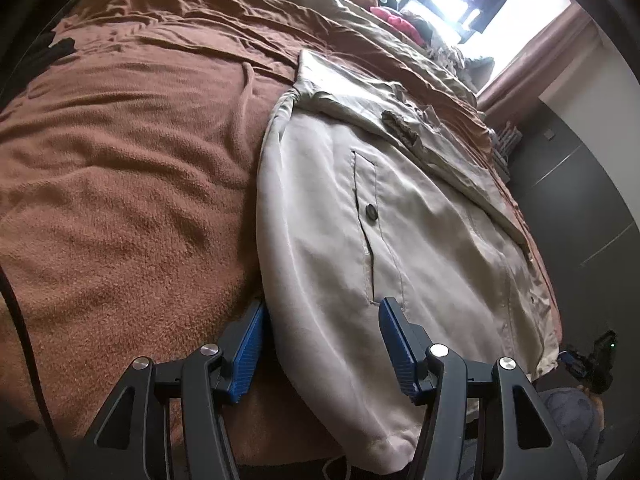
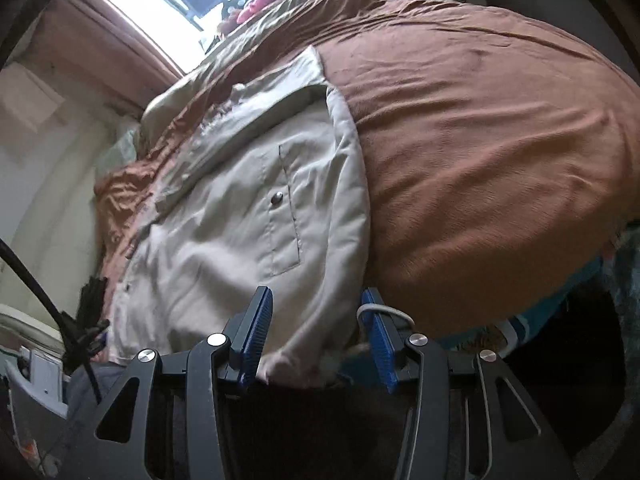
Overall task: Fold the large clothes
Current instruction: 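Grasp the coat hem edge with both tools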
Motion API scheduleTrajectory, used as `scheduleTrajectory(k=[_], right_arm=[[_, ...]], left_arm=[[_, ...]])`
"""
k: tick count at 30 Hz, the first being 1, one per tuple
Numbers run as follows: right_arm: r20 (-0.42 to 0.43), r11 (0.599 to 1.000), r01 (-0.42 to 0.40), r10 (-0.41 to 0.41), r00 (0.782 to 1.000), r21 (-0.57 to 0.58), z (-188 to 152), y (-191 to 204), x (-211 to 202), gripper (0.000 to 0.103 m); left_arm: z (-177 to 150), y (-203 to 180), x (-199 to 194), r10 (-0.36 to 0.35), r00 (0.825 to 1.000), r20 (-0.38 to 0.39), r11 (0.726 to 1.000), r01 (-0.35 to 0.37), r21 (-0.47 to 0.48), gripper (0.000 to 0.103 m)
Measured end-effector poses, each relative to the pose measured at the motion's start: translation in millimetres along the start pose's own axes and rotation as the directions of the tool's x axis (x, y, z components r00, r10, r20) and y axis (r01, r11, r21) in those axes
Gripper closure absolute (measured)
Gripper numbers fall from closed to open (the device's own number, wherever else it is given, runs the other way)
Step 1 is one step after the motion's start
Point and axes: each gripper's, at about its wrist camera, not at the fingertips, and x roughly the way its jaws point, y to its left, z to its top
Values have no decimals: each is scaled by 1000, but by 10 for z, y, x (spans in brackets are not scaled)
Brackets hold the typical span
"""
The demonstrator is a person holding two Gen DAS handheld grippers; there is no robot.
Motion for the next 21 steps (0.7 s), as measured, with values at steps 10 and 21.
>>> scheduleTrajectory(k=[10,21], right_arm=[[-12,998,-15,15,1000,-55,-21,34,-33,59],[16,999,-13,13,1000,41,126,-255,663,59]], left_arm=[[26,-10,-159,2,1000,19,1000,-3,21,44],[18,35,118,-22,1000,-15,999,22,-28,44]])
